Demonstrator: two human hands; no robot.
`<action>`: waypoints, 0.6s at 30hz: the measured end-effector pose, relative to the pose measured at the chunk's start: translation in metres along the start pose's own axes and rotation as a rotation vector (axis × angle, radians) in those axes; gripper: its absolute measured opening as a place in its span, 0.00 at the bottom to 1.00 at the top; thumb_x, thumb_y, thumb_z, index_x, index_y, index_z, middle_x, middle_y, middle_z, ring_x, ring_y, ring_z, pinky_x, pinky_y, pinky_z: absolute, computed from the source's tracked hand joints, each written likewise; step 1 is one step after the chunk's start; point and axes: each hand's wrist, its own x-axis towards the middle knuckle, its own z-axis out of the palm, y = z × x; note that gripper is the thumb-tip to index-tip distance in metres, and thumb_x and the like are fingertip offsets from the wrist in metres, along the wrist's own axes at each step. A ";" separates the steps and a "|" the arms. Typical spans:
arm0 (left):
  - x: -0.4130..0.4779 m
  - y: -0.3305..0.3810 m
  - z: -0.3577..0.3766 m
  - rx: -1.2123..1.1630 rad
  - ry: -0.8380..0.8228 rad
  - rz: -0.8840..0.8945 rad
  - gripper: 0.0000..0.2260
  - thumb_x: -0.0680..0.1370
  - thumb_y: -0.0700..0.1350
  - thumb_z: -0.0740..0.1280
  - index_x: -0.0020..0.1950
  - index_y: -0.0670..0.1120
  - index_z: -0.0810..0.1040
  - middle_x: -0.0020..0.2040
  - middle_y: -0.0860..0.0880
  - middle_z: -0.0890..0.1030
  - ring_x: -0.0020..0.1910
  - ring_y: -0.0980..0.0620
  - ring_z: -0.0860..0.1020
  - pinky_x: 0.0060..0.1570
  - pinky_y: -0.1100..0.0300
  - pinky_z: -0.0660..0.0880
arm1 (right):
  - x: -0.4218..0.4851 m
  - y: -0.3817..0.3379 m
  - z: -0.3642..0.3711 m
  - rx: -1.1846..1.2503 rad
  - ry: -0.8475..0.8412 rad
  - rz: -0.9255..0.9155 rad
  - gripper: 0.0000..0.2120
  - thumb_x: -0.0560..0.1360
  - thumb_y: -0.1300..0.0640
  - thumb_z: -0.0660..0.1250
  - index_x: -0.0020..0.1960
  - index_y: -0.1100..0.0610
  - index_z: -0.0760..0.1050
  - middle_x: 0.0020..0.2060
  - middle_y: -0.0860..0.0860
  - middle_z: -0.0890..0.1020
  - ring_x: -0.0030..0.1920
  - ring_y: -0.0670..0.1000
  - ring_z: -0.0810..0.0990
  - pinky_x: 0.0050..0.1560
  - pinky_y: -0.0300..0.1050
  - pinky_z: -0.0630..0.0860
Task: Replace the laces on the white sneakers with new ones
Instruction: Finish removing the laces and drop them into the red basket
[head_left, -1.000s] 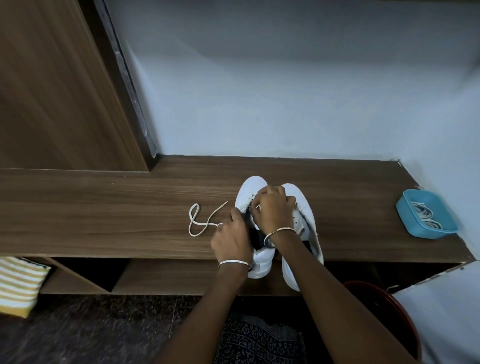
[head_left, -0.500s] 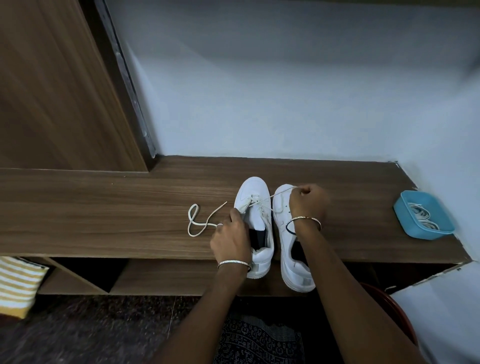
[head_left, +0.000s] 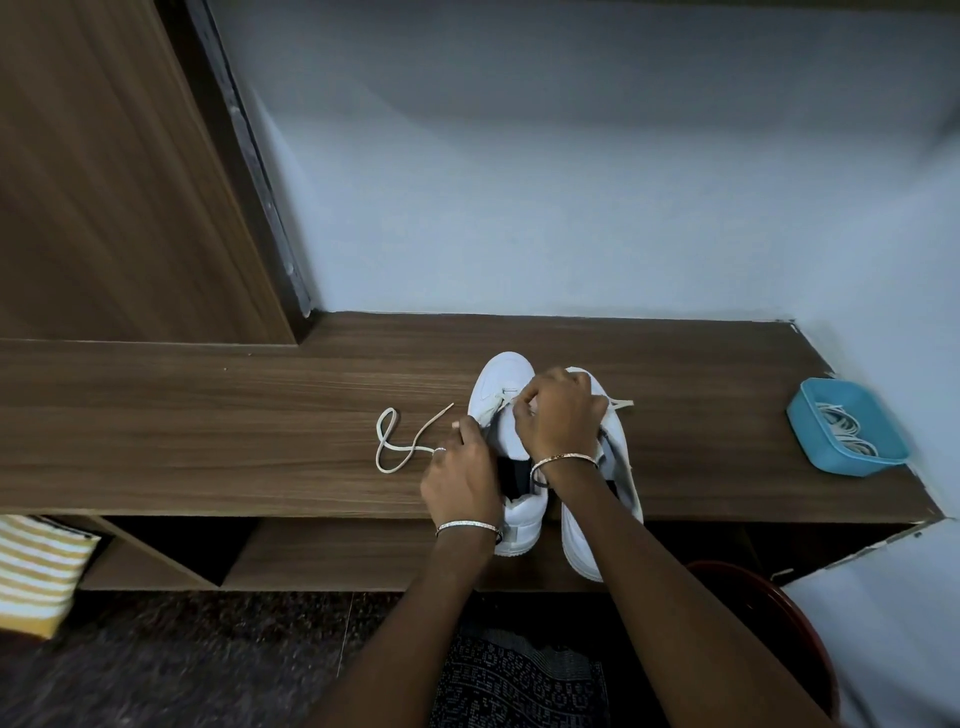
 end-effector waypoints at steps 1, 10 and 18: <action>0.000 0.000 0.001 -0.004 -0.001 -0.003 0.16 0.61 0.40 0.80 0.39 0.48 0.75 0.22 0.49 0.74 0.20 0.47 0.76 0.17 0.63 0.64 | 0.001 0.003 -0.003 0.080 0.039 0.064 0.06 0.73 0.55 0.66 0.42 0.53 0.81 0.47 0.48 0.82 0.57 0.56 0.75 0.52 0.51 0.67; 0.000 -0.001 0.005 -0.022 -0.050 0.013 0.17 0.62 0.43 0.81 0.39 0.48 0.74 0.24 0.49 0.74 0.22 0.48 0.77 0.17 0.64 0.64 | 0.016 0.041 -0.038 0.418 0.231 0.390 0.03 0.69 0.61 0.67 0.39 0.53 0.76 0.42 0.54 0.83 0.47 0.59 0.80 0.49 0.58 0.78; 0.005 -0.002 0.001 -0.003 -0.042 0.075 0.11 0.73 0.49 0.74 0.48 0.47 0.75 0.33 0.46 0.80 0.32 0.44 0.81 0.25 0.59 0.64 | -0.017 0.007 -0.023 0.370 -0.119 0.135 0.05 0.70 0.56 0.71 0.44 0.56 0.79 0.40 0.49 0.83 0.43 0.51 0.81 0.47 0.50 0.78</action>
